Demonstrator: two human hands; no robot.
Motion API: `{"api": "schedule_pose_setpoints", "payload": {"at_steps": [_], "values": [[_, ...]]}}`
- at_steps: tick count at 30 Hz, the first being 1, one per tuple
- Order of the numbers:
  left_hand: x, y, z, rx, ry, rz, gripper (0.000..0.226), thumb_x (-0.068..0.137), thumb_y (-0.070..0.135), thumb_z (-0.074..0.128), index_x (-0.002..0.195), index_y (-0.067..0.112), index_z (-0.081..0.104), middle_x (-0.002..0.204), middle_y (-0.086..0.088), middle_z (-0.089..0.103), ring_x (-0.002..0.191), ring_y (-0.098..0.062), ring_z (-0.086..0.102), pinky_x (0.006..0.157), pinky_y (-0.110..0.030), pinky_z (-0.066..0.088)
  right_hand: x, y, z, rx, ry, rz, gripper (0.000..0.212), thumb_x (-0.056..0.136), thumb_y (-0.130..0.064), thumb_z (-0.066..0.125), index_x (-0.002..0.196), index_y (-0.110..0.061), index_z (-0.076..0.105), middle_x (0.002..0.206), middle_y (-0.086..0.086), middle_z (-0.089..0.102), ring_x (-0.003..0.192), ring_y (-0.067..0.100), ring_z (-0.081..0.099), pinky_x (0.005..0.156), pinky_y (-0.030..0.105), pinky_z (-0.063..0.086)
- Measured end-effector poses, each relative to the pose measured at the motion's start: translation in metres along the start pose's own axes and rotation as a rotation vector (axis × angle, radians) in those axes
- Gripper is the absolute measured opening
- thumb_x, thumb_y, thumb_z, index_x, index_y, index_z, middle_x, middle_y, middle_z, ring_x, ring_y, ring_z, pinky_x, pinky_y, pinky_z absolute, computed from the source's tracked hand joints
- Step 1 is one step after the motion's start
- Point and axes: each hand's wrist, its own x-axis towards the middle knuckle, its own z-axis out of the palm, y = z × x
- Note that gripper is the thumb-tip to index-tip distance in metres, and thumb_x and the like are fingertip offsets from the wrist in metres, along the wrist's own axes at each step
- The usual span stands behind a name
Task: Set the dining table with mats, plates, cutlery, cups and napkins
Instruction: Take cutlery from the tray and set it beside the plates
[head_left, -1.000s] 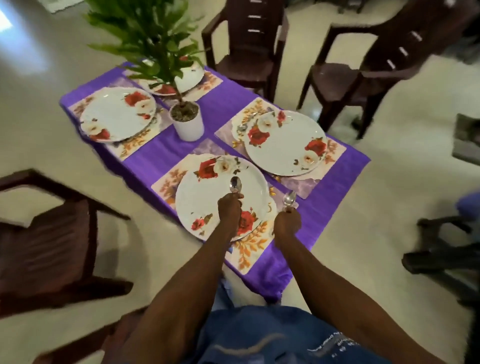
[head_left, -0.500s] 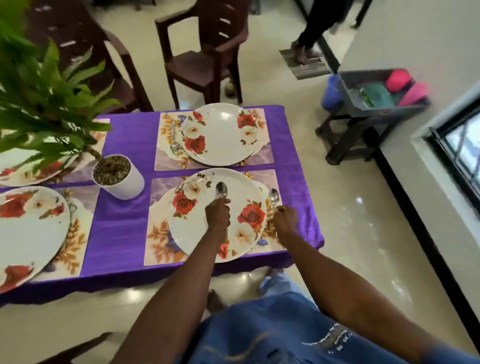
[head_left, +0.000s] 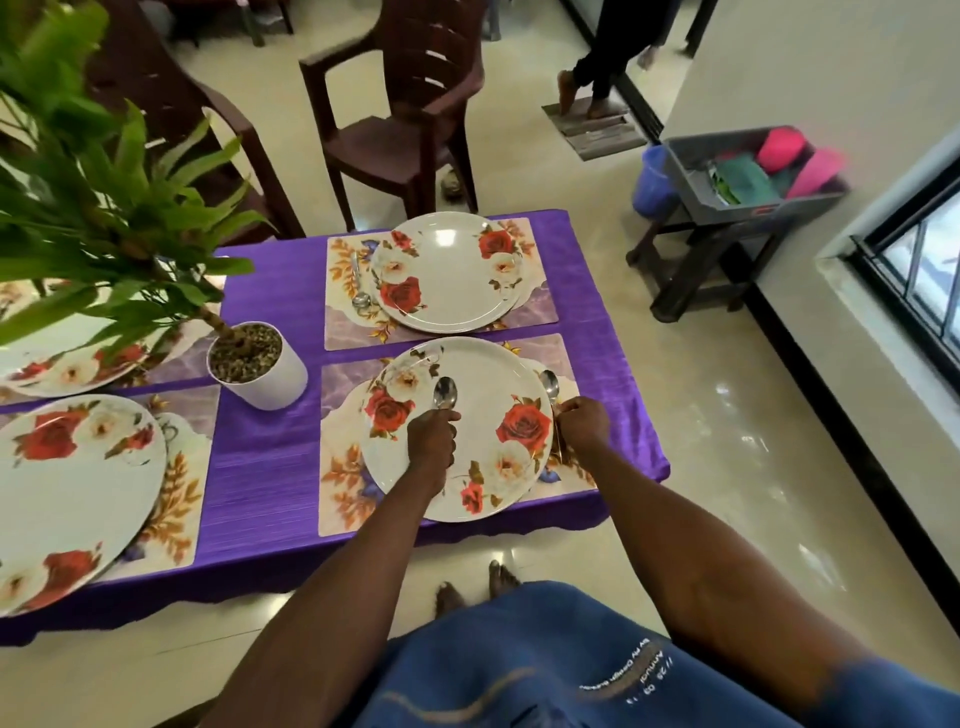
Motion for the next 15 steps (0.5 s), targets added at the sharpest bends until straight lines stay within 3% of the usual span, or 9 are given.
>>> {"api": "schedule_pose_setpoints", "payload": {"at_steps": [5, 10, 15], "values": [[-0.0002, 0.0021, -0.0055, 0.019, -0.001, 0.001, 0.019, 0.092, 0.013, 0.048, 0.089, 0.01, 0.066, 0.059, 0.001, 0.044, 0.04, -0.009, 0.034, 0.042, -0.019, 0.023, 0.0004, 0.0021, 0.0011, 0.019, 0.022, 0.005, 0.013, 0.083, -0.003, 0.053, 0.079, -0.004, 0.065, 0.075, 0.012, 0.065, 0.074, 0.026, 0.061, 0.063, 0.037, 0.051], [-0.0049, 0.0025, -0.0063, -0.023, -0.009, -0.012, 0.019, 0.092, 0.011, 0.047, 0.093, 0.011, 0.066, 0.06, 0.0, 0.045, 0.043, -0.01, 0.034, 0.043, -0.019, 0.023, 0.0008, 0.0066, 0.0055, 0.017, 0.052, -0.001, 0.013, 0.088, -0.003, 0.05, 0.083, -0.003, 0.063, 0.076, 0.01, 0.062, 0.068, 0.021, 0.056, 0.049, 0.024, 0.036], [-0.0069, -0.0001, -0.0094, -0.013, 0.005, -0.024, 0.012, 0.09, 0.013, 0.055, 0.079, 0.015, 0.06, 0.058, 0.001, 0.045, 0.042, -0.009, 0.035, 0.043, -0.021, 0.025, 0.0009, 0.0084, 0.0075, -0.003, 0.029, -0.042, 0.017, 0.09, -0.005, 0.052, 0.08, -0.004, 0.065, 0.07, 0.009, 0.063, 0.063, 0.021, 0.058, 0.048, 0.023, 0.038]]}}
